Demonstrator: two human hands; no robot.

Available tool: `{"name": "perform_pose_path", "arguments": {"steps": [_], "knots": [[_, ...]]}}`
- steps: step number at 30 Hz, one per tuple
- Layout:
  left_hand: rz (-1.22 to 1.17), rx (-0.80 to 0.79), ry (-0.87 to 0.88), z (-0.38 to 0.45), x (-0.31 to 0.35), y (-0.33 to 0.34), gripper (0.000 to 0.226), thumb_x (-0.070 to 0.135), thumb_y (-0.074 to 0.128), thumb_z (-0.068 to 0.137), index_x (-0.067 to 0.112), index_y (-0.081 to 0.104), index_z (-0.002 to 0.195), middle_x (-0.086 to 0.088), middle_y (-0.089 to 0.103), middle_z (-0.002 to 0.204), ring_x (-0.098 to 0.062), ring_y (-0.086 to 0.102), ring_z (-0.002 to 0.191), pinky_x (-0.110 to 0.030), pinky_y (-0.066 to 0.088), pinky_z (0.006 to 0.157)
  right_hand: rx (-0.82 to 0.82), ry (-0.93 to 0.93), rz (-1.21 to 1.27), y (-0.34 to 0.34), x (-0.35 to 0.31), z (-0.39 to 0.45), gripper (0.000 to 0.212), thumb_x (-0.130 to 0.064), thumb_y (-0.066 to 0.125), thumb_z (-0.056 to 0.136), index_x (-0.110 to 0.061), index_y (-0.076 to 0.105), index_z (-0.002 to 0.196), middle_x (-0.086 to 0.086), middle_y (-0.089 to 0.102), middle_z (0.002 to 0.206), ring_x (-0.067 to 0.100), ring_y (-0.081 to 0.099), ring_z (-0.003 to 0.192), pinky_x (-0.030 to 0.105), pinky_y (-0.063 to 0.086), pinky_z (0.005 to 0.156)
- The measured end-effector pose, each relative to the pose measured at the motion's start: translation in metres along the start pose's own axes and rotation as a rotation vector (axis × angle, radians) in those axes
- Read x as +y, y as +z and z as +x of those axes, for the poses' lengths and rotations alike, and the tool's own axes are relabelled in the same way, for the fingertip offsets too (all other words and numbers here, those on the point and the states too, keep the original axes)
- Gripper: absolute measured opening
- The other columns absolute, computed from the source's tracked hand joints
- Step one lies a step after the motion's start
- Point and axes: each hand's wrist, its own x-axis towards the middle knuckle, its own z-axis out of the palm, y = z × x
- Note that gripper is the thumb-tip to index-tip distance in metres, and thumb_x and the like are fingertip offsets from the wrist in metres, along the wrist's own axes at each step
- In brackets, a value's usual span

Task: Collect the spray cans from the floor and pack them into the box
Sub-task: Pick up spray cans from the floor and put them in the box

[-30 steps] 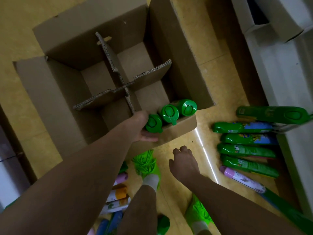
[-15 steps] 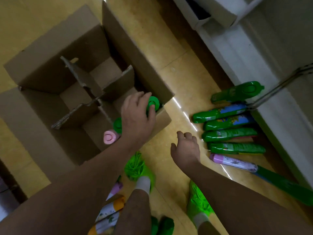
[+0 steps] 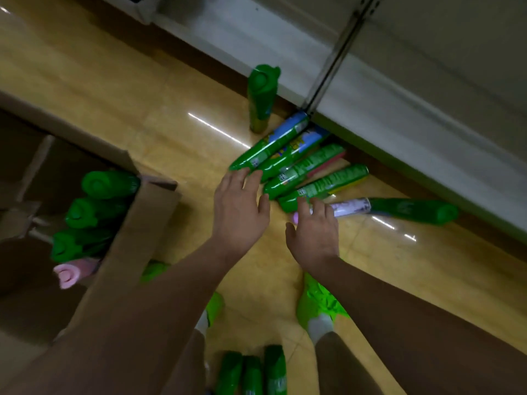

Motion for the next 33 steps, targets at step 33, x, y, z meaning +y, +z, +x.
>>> {"name": "perform_pose_path", "arguments": {"steps": [33], "knots": [[0.377, -0.625, 0.022, 0.101, 0.055, 0.256, 0.069, 0.051, 0.073, 0.069, 0.007, 0.051, 0.118, -0.012, 0.061, 0.115, -0.033, 0.051, 0.113, -0.039, 0.049, 0.093, -0.06, -0.376, -0.3, 0.146, 0.181, 0.095, 0.037, -0.014, 0.033, 0.075, -0.005, 0.065, 0.091, 0.019, 0.057, 0.091, 0.039, 0.053, 0.08, 0.054, 0.044, 0.082]]}}
